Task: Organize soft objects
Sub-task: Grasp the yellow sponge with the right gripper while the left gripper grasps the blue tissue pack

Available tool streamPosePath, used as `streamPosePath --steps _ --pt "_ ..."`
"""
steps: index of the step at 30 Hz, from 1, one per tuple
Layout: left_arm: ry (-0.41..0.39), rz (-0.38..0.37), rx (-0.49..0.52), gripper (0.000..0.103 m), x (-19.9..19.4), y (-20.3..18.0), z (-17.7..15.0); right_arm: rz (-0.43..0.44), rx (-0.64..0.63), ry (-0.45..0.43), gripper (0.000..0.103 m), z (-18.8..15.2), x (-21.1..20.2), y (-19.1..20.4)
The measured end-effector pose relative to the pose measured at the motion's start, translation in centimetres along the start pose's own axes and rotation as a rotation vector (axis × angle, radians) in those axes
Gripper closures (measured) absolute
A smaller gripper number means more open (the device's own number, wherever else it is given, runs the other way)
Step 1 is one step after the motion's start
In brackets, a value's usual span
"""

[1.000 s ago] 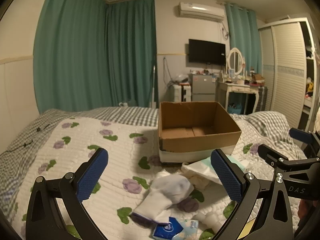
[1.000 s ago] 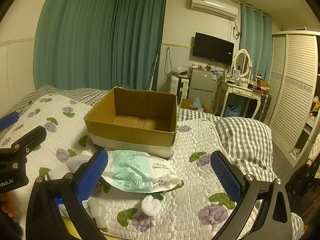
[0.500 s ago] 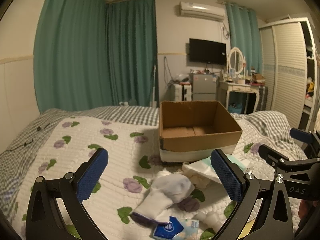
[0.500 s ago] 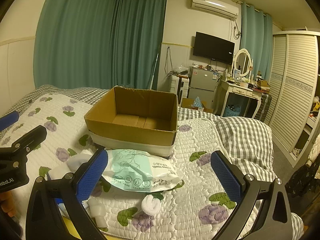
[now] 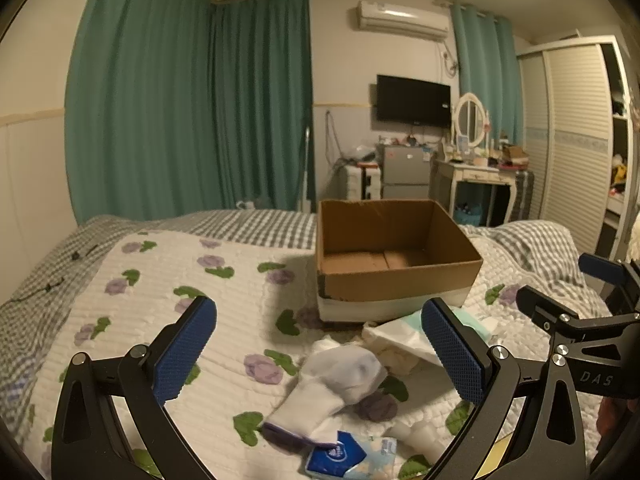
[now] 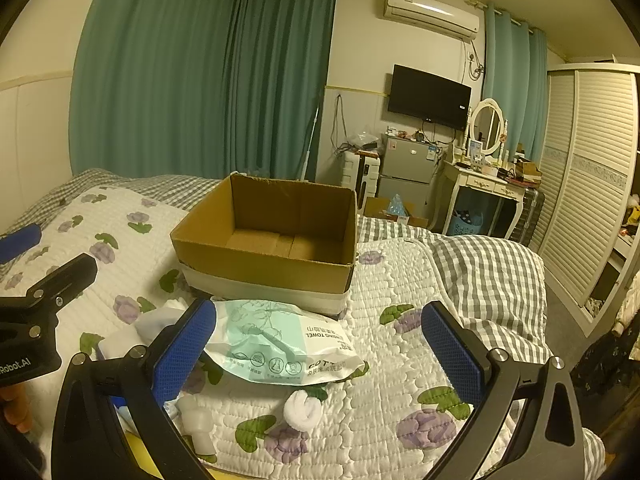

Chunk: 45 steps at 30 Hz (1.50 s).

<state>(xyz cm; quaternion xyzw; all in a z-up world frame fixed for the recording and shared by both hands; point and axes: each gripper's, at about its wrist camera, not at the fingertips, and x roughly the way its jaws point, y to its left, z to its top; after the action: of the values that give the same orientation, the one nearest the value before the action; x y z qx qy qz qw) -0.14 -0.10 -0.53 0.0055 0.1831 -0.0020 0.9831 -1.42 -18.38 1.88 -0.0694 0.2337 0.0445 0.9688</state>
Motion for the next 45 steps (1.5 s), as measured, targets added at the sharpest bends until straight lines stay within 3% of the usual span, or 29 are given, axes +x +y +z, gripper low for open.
streamPosePath --steps 8,12,19,24,32,34,36,37,39,42,45 --pt "0.023 -0.004 -0.016 0.000 -1.4 0.3 0.3 0.022 -0.010 0.000 0.000 1.0 -1.3 -0.1" --pt "0.061 0.007 -0.017 0.000 -3.4 0.9 0.6 0.094 -0.038 0.037 0.000 1.8 -2.7 -0.5" --pt "0.174 0.056 0.069 0.000 -6.0 0.8 -1.9 0.312 -0.344 0.217 0.000 -0.7 -3.9 2.7" --pt "0.281 0.038 0.011 0.000 -5.8 1.2 -5.3 0.412 -0.513 0.370 0.000 -4.5 -1.7 5.7" --pt "0.368 0.046 0.016 0.000 -4.7 0.8 -6.2 0.473 -0.532 0.489 0.001 -7.3 2.5 7.2" --pt "0.402 0.048 0.020 0.000 -4.0 0.8 -6.5 0.489 -0.535 0.506 0.013 -7.7 2.6 7.4" --pt "0.432 0.052 0.022 0.000 -3.5 0.8 -6.6 0.501 -0.543 0.513 0.038 -7.8 2.6 7.5" --pt "0.443 0.055 0.023 0.000 -3.3 0.8 -6.5 0.498 -0.546 0.511 0.038 -7.8 2.5 7.5" --pt "0.468 0.052 0.029 0.000 -2.6 0.5 -6.3 0.519 -0.533 0.478 0.054 -7.3 1.4 6.9" --pt "0.487 0.036 0.055 0.000 -1.5 -0.5 -6.0 0.527 -0.465 0.407 0.062 -5.8 -0.5 5.3" --pt "0.509 0.010 0.095 0.000 0.1 -1.9 -6.0 0.466 -0.367 0.323 0.064 -3.9 -1.6 3.1"
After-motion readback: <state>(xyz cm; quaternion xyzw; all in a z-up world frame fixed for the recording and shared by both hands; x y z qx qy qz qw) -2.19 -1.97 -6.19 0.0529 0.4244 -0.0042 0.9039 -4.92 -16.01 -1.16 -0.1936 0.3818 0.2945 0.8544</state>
